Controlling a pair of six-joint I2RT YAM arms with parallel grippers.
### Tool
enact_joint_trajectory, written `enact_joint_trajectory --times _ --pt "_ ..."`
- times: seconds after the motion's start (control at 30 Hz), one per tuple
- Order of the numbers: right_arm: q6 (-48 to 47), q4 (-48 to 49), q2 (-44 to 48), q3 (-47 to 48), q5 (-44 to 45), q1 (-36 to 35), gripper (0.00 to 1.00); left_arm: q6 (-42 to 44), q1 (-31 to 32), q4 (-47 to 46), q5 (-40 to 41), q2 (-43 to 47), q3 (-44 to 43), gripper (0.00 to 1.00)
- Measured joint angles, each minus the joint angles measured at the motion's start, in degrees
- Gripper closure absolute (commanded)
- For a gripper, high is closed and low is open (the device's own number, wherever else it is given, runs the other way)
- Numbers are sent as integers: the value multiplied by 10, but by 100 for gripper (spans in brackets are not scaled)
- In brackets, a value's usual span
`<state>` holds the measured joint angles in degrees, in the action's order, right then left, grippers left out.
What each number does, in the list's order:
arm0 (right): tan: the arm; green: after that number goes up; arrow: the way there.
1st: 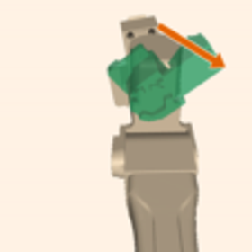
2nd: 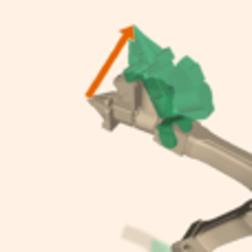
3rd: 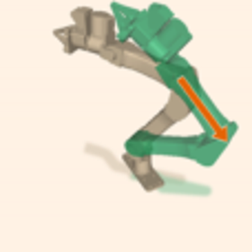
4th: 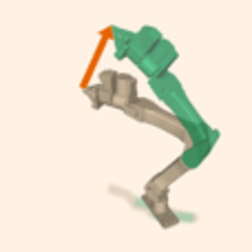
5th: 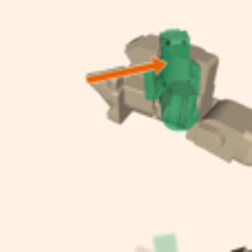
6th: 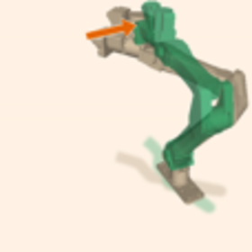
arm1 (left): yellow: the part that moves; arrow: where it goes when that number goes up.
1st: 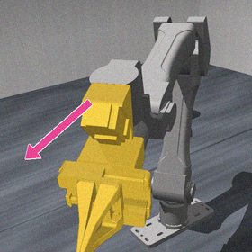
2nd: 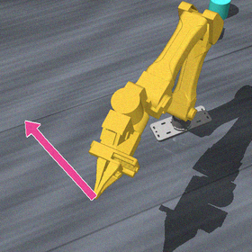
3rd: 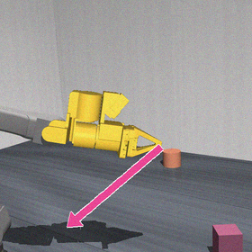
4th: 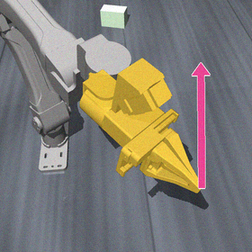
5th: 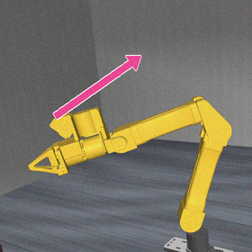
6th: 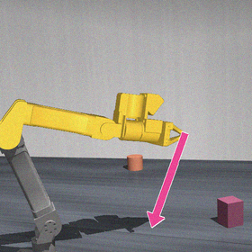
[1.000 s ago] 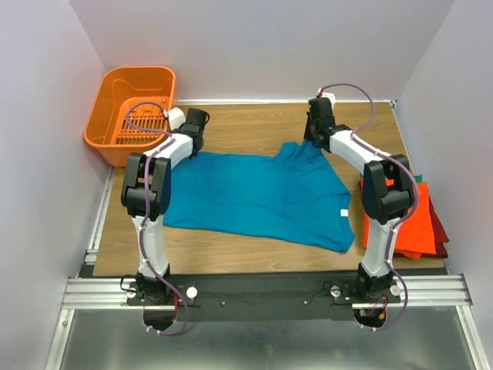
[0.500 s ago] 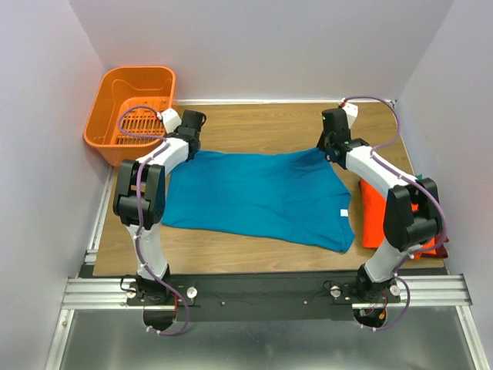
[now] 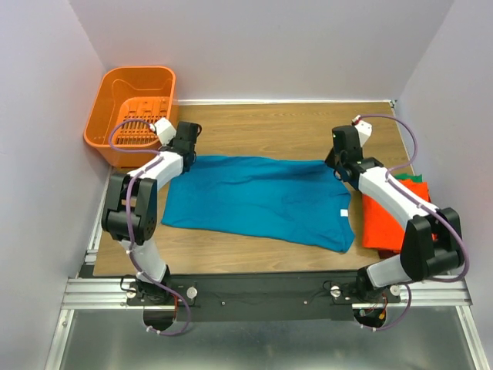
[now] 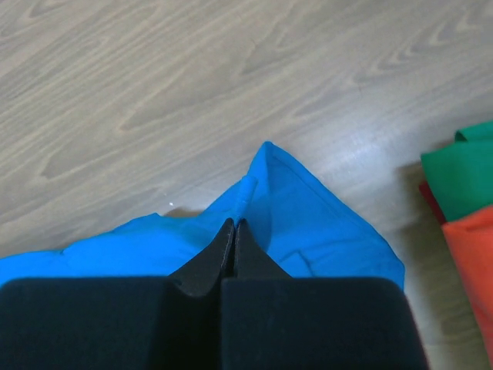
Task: Fold and stack the t-shirts
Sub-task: Fold the tshirt
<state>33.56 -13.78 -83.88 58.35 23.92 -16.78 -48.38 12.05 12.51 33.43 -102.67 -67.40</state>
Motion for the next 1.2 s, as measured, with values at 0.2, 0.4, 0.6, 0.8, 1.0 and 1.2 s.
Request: enact_joint_trajectory --times 0.2,0.4,0.6,0.8,1.0,1.2 --pt "17 -17 46 -37 0 0 99 -14 0 -26 -2 60 60 100" --pt "36 -30 81 -75 -9 0 99 -24 0 -47 -2 116 110 100" --pt "48 -34 94 -97 -28 0 99 -33 -1 -57 -4 167 165 100" --pt "59 -37 101 -113 -45 0 99 -38 -5 -73 -13 201 207 100" --pt "69 -40 101 -134 -56 0 99 -40 -10 -88 -34 201 239 100" --pt "73 -41 108 -145 -61 0 99 -40 -19 -98 -56 201 260 100"
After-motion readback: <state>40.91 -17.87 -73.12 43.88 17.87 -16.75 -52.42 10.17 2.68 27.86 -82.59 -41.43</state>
